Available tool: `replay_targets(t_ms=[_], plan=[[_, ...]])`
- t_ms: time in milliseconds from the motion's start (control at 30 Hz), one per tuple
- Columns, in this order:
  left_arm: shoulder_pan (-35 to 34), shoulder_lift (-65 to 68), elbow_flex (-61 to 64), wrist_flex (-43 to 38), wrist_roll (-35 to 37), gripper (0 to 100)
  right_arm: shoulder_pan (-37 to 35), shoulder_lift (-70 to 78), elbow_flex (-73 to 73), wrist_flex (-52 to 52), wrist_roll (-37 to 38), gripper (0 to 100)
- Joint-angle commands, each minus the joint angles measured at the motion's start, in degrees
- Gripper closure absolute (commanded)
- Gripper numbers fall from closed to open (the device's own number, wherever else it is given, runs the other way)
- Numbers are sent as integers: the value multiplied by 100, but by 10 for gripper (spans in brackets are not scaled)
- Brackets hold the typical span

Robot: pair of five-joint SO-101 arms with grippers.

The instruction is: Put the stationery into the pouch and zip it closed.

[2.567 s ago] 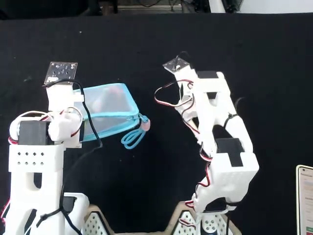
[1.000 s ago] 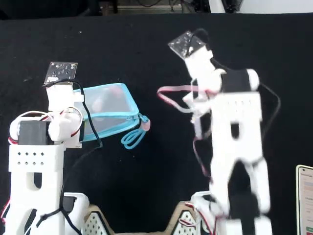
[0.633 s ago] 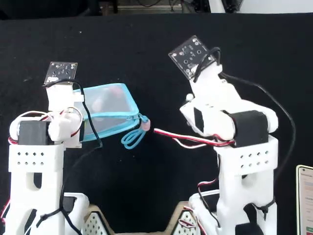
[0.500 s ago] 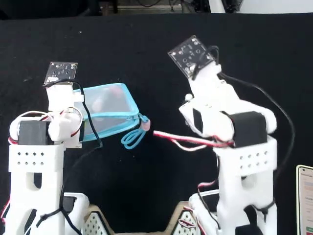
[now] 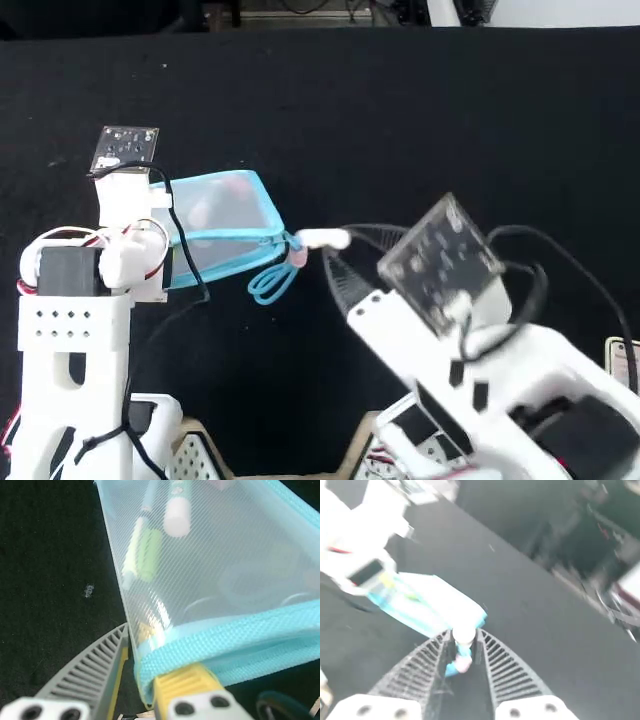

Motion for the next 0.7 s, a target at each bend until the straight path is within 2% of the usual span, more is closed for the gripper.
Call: replay_targets(t_ms=[0, 133, 667], plan=[[40, 9, 22, 26, 44, 968, -1011, -391, -224, -431, -237, 988], [40, 9, 31, 26, 44, 968, -1442, -453, -207, -738, -211, 988], [40, 9, 31, 26, 44, 968, -1433, -470, 2387, -2479, -202, 988]])
